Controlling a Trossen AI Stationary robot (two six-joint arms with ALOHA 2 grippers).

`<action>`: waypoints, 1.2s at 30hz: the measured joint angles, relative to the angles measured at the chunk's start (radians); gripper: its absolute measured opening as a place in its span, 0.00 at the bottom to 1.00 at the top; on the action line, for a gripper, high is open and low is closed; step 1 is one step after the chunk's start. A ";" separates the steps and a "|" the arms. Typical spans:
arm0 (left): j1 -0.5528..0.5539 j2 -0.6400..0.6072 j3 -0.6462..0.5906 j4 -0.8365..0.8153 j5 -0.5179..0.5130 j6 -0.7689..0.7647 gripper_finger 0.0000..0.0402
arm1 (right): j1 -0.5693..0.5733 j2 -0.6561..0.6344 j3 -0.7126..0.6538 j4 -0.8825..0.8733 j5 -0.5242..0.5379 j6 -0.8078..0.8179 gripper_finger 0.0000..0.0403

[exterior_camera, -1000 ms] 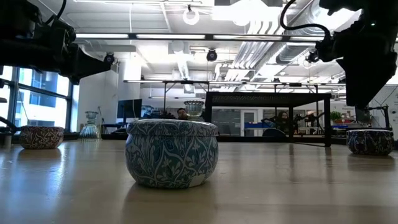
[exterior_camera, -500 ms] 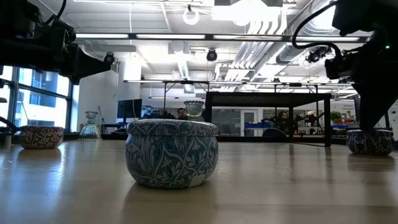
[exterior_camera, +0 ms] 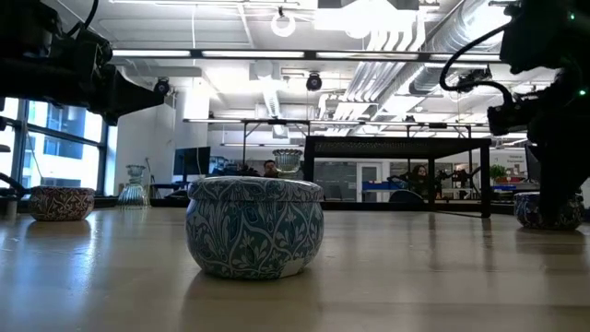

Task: Pick & Place candle stick holders
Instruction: Put the black and red scented candle on the shelf

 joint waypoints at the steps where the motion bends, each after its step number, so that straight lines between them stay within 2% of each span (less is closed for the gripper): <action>1: 0.000 0.000 0.000 0.000 0.000 0.000 0.01 | 0.000 0.000 -0.009 0.012 -0.005 0.002 0.80; 8: 0.000 0.000 0.000 0.000 0.000 0.000 0.01 | 0.000 0.000 -0.017 0.051 0.000 0.011 0.69; 14: 0.000 0.000 0.000 -0.002 -0.004 0.018 0.01 | 0.000 0.000 0.016 0.059 -0.016 0.033 0.69; 19: 0.000 0.000 0.000 -0.003 -0.005 0.024 0.01 | 0.000 0.000 0.168 0.008 -0.038 0.008 0.69; 24: 0.000 0.000 0.000 -0.004 -0.027 0.024 0.01 | -0.046 0.000 0.414 -0.119 -0.033 -0.011 0.69; 27: 0.000 0.000 0.000 -0.003 -0.031 0.024 0.01 | -0.129 0.000 0.566 -0.203 -0.022 -0.060 0.69; 30: 0.000 0.000 0.000 -0.001 -0.032 0.024 0.01 | -0.262 0.026 0.711 -0.315 -0.004 -0.148 0.69; 36: 0.000 0.000 0.000 -0.001 -0.031 0.039 0.01 | -0.629 0.170 0.948 -0.453 -0.013 -0.483 0.69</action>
